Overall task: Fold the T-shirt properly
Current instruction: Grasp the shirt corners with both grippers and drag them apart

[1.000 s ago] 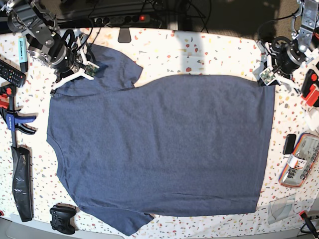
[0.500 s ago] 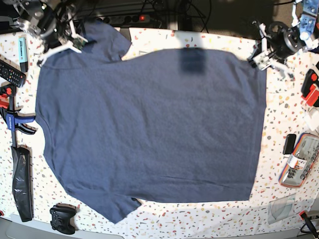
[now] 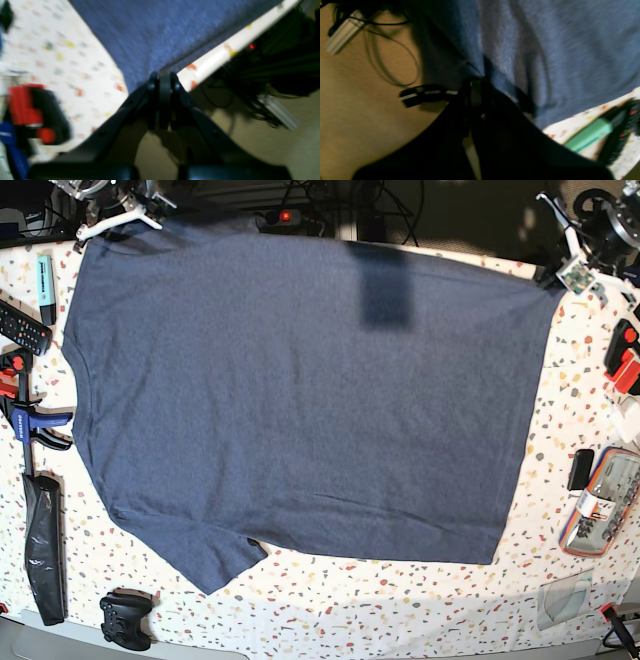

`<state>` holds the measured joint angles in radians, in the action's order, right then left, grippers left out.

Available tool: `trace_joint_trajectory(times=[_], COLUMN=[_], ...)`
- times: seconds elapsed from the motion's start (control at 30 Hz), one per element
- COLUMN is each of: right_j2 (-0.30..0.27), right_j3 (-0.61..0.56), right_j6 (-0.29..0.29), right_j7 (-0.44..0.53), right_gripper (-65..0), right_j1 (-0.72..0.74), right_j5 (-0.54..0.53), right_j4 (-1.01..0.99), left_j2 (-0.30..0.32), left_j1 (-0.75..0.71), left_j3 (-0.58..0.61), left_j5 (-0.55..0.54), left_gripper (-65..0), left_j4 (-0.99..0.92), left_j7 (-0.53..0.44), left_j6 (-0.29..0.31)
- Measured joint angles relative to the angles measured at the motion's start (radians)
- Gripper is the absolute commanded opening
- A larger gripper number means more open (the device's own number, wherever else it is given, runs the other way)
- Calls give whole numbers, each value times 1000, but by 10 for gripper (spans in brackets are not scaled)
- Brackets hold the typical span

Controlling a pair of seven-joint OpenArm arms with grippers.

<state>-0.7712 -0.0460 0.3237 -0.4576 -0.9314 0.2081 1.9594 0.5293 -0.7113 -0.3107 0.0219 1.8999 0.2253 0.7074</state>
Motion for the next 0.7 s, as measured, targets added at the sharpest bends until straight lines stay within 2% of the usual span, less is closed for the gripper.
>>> trace_joint_trajectory(times=[0.07, 0.2, 0.4, 0.53, 0.7], right_j2=[-2, -2, -2, 3, 39], right_j3=[5, 49, 144, 148, 147], right_j6=[-15, -121, -129, -132, -131], right_j7=[1, 12, 37, 47, 53], right_gripper=[-650, -650, -650, -650, -650], right_j1=[-1, -2, 80, 163, 258], right_j5=[25, 49, -23, -80, -120], right_j4=[20, 84, 98, 97, 86], left_j2=[0, 2, -3, 0, -3], left_j1=[-1, 2, 20, 81, 164], left_j3=[-26, -48, -48, -47, -46], left_j5=[-27, -76, -72, -72, -98], left_gripper=[-650, -650, -650, -650, -650], left_j4=[27, 59, 59, 56, -3], left_j7=[-1, -3, -1, -55, -76], left_j6=[0, 0, 3, 2, 6])
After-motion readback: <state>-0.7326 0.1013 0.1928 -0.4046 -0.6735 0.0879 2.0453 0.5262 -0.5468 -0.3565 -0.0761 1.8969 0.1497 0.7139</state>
